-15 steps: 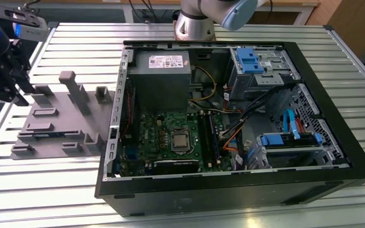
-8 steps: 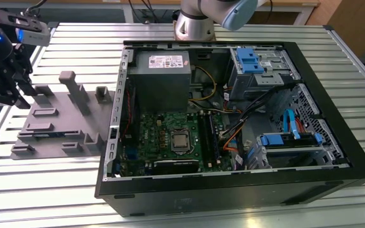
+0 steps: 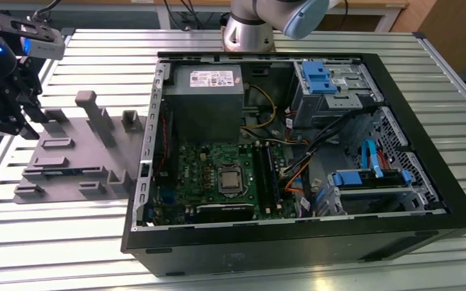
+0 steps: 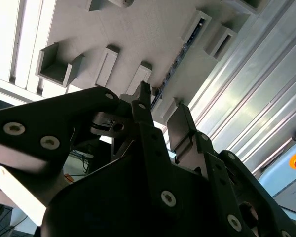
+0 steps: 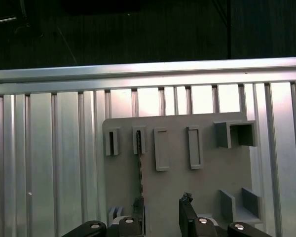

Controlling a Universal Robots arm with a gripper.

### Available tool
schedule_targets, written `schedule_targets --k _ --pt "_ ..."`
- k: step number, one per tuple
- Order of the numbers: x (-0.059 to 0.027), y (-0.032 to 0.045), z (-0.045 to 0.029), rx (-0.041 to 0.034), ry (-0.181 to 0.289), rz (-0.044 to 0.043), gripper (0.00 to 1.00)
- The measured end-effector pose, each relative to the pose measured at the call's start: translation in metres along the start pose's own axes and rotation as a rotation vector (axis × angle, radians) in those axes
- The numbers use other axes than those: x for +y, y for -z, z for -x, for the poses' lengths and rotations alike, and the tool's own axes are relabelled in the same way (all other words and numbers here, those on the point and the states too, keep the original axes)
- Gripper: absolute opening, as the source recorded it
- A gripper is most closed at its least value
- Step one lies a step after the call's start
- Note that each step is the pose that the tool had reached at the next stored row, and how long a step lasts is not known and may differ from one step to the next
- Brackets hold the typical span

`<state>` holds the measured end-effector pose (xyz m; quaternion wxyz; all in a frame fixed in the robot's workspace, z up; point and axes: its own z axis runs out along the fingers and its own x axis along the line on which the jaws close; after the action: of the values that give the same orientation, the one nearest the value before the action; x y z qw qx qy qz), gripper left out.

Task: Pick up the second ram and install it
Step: 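Pick up the second ram and move it above second insertion slot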

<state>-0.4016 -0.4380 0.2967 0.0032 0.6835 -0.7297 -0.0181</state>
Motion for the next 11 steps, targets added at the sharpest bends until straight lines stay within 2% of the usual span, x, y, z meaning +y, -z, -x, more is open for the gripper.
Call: schedule_targets --k 8,11 --pt "-0.0003 -0.0056 -0.0016 0.0 0.001 -0.0001 0.41" --pt "-0.0004 -0.009 -0.0024 0.0005 0.016 0.0002 0.41"
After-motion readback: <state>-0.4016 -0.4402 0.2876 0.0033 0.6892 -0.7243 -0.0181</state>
